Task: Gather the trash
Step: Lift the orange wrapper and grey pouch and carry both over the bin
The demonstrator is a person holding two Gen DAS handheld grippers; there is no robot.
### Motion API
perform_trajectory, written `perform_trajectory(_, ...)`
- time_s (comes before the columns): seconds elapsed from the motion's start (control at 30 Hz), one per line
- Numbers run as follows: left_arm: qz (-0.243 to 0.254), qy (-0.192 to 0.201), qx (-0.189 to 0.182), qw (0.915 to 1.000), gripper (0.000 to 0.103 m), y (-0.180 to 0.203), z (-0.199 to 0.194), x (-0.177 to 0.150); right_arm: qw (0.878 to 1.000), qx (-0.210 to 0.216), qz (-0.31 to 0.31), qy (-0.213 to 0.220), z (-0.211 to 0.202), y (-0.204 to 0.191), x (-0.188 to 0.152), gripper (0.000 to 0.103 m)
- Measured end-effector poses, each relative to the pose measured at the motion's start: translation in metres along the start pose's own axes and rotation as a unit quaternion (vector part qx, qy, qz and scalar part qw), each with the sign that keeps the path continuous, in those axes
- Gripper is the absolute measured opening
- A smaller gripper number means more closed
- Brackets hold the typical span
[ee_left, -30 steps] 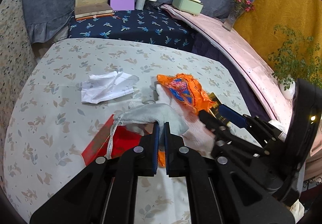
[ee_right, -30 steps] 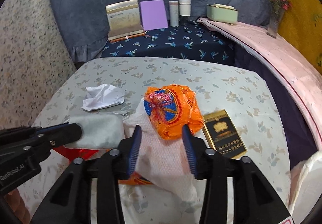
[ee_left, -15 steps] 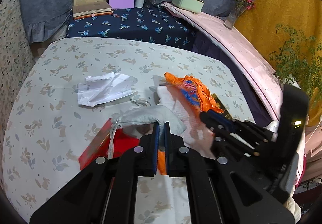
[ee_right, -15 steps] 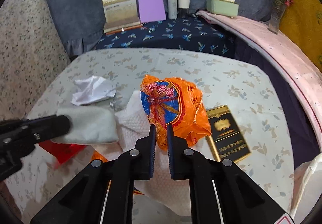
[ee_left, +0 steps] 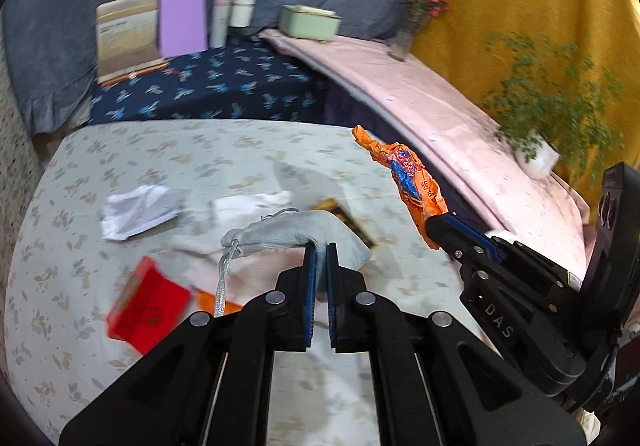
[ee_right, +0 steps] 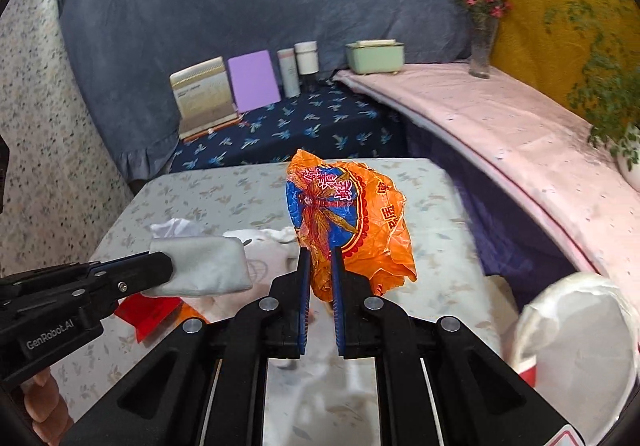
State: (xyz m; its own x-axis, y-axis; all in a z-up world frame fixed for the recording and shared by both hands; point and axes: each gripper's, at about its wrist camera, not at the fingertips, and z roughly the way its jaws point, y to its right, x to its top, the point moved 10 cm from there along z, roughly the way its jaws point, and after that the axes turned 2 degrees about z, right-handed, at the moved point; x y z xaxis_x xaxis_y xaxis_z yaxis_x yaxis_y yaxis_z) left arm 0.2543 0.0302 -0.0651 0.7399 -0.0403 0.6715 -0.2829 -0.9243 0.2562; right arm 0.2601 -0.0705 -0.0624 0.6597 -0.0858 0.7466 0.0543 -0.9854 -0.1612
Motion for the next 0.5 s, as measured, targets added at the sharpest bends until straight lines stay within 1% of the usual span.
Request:
perform_trajectory(0.17, 0.036, -0.001, -0.024, 0.9991, 0.005, 0.055, 0.000, -0.003, 0.999, -0.025, 0.034, 0.017, -0.035, 0.049, -0.006, 0.009)
perform_trajectory(0.3, 0.060, -0.005, -0.051, 0.9969, 0.005, 0.101, 0.002, -0.009, 0.997, -0.047, 0.056, 0.024, -0.057, 0.084, -0.016, 0.009)
perform_trajectory(0.5, 0.105, -0.015, -0.085, 0.9907, 0.005, 0.170, 0.009, -0.021, 0.992, -0.081, 0.096, 0.035, -0.089, 0.140, -0.035, 0.009)
